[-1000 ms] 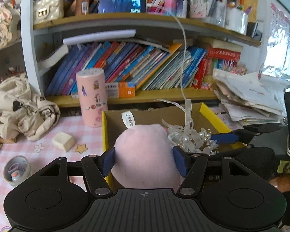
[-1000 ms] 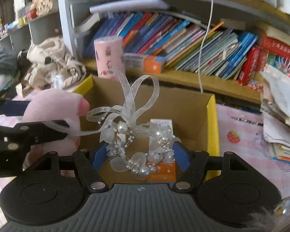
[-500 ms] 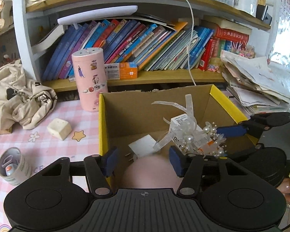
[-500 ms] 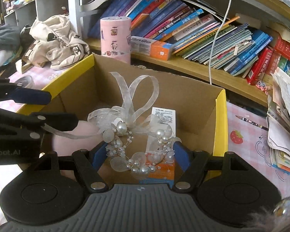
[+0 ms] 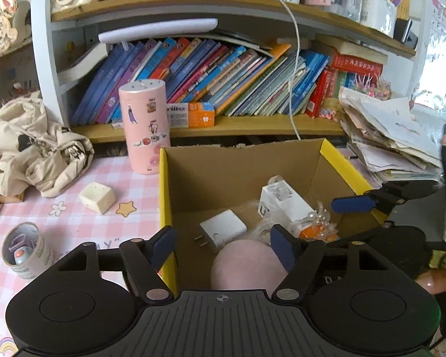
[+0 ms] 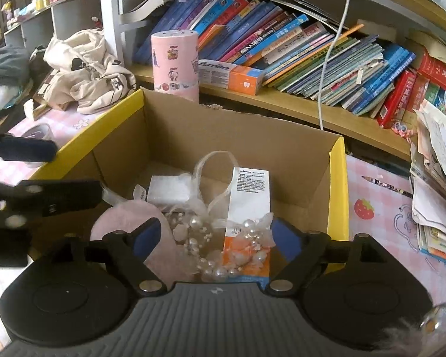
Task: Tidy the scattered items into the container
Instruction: 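Open the left gripper to drop the pig in while the right gripper releases the headband, then withdraw both open grippers up and away from the yellow box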
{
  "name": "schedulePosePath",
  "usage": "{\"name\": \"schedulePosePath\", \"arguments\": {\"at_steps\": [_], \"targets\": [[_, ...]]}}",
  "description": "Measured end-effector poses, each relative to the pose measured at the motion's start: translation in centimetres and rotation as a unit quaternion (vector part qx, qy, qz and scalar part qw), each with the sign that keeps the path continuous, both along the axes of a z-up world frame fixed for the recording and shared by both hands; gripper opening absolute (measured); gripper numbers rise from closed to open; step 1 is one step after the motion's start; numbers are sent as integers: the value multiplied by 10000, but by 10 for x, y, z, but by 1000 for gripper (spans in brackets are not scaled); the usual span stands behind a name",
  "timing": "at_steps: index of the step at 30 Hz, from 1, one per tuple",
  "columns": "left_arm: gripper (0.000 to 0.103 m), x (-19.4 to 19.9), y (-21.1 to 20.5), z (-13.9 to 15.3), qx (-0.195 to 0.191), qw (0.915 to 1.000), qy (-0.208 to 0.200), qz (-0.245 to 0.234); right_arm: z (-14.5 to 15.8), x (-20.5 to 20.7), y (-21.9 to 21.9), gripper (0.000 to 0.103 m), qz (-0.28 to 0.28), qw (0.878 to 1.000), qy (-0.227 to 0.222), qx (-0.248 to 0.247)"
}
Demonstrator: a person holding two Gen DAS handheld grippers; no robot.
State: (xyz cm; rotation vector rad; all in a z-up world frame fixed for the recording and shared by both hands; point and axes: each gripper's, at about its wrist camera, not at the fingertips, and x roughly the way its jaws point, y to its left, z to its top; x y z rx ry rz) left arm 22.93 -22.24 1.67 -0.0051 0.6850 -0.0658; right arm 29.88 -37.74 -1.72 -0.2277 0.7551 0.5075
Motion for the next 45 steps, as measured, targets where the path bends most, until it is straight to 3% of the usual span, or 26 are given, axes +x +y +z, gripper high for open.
{"name": "schedulePosePath", "arguments": {"at_steps": [15, 35, 45], "targets": [[79, -36, 4, 19, -31, 9991, -383, 170, 18, -37, -7, 84, -198, 9990, -361, 182], [79, -88, 2, 19, -158, 9984, -534, 72, 34, -102, -31, 85, -742, 9934, -786, 387], [80, -112, 27, 5, -443, 9986, -270, 42, 30, -138, -20, 86, -1048, 9917, -673, 305]]}}
